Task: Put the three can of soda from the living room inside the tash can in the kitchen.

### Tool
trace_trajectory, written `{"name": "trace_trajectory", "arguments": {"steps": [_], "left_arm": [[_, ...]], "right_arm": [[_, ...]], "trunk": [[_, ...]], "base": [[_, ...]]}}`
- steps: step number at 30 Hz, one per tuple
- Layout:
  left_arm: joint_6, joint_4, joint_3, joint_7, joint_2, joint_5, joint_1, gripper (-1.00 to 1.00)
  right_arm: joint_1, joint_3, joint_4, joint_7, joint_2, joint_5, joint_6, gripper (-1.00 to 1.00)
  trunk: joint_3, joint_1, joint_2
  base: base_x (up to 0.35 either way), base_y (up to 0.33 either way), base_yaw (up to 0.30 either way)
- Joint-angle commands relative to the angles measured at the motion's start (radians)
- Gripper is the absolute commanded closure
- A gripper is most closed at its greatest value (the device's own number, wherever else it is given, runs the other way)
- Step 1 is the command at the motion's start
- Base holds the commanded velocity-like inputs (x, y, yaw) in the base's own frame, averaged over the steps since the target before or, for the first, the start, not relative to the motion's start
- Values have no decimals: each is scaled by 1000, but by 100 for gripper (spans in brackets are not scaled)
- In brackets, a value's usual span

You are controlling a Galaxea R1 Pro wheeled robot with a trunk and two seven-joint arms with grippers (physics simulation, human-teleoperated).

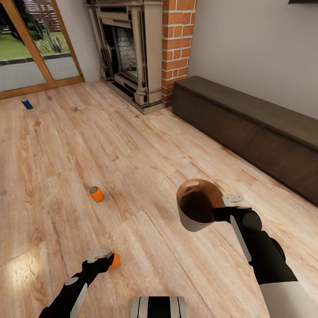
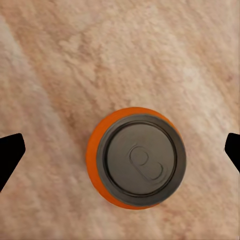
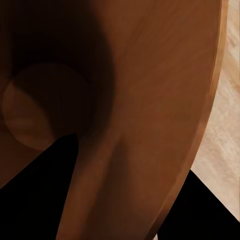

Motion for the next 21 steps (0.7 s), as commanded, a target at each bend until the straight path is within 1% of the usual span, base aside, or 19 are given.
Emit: {"name": "trace_trajectory", "arguments": {"steps": [1, 5, 16, 21], "left_arm": [[0, 0, 0, 0, 0, 0, 0, -100], [0, 0, -1, 0, 0, 0, 0, -100], [0, 0, -2, 0, -1, -1, 0, -100], [0, 0, -3, 0, -2, -1, 0, -100]], "right_arm": [[-1, 0, -1, 2, 0, -8, 0, 100], [-1, 0, -1, 2, 0, -8, 0, 100], [-1, 0, -1, 2, 0, -8, 0, 100], [-1, 0, -2, 2, 0, -8, -1, 100]], "trunk": [[-3, 4, -7], [-16, 19, -35], [-16, 19, -35], [-16, 19, -35]], "base": [[0, 0, 0], [0, 0, 0], [0, -1, 0], [0, -168, 0]]}}
